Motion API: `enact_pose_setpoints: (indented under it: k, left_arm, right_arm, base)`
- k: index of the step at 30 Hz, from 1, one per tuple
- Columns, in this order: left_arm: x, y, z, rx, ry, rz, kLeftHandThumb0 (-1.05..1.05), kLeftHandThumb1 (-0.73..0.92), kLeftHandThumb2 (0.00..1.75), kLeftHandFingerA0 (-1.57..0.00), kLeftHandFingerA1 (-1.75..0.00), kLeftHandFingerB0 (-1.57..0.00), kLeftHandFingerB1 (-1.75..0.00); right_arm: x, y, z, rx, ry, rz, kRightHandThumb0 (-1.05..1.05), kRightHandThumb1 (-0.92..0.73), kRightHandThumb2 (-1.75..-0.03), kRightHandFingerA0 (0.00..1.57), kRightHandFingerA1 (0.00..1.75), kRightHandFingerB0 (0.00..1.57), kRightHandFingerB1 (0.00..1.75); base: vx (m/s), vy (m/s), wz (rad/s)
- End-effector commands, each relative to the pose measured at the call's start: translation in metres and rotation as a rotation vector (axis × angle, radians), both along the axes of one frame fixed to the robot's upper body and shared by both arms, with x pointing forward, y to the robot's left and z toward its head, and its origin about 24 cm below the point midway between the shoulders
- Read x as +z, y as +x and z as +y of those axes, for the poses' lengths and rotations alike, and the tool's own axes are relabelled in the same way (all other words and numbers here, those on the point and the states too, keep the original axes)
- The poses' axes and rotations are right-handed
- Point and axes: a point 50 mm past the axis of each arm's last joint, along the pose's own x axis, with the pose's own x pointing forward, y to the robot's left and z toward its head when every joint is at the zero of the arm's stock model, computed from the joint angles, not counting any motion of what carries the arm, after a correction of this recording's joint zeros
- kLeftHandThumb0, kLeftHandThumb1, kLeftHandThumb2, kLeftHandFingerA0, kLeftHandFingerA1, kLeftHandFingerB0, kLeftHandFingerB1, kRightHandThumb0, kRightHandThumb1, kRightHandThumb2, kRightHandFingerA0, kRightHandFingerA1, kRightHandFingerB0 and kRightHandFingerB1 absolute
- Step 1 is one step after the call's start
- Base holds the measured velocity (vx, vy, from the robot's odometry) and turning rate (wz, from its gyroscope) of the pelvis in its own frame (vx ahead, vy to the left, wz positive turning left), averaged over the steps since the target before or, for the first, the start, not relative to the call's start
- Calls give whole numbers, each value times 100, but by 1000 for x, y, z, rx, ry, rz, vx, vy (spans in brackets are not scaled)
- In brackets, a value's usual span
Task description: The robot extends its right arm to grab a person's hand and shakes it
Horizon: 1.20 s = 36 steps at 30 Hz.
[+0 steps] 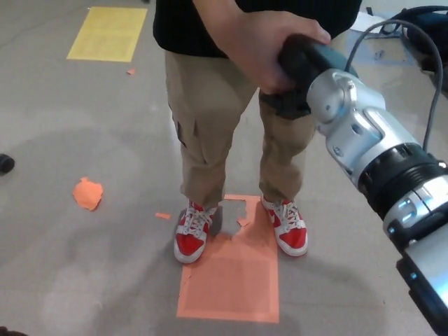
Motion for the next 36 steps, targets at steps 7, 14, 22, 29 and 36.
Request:
enact_pose_setpoints:
  k: [7, 14, 22, 29, 36]
  left_arm:
    - [3, -4, 7, 20, -10, -22, -49, 84, 65, -39, -40, -28, -34]
    - [-2, -14, 7, 38, -27, -12, -47, 64, 97, -34, -54, -17, -46]
    - [-1, -12, 7, 12, 7, 15, -45, 83, 64, -37, -38, -27, -34]
    - [0, -10, 7, 24, -19, 1, -47, 83, 64, -33, -38, -25, -33]
    - [2, -9, 8, 24, -19, -12, -46, 83, 64, -36, -38, -28, -34]
  right_arm:
    - [112, -61, 16, 173, 214, -463, -19, -77, -63, 109, 80, 58, 43]
    - [98, -67, 10, 169, 204, -447, -11, -73, -61, 104, 72, 59, 45]
    - [28, -33, 2, 62, 98, -175, -14, -65, -59, 110, 67, 57, 45]
    - [-47, -19, -9, 3, -11, 87, -22, -64, -59, 99, 64, 55, 45]
    - [-74, -22, -12, 4, -26, 170, -20, -57, -57, 91, 63, 54, 46]
  base:
    - [0, 0, 0]
    - [0, 0, 0]
    - [0, 0, 0]
    - [0, 0, 0]
    - [0, 0, 0]
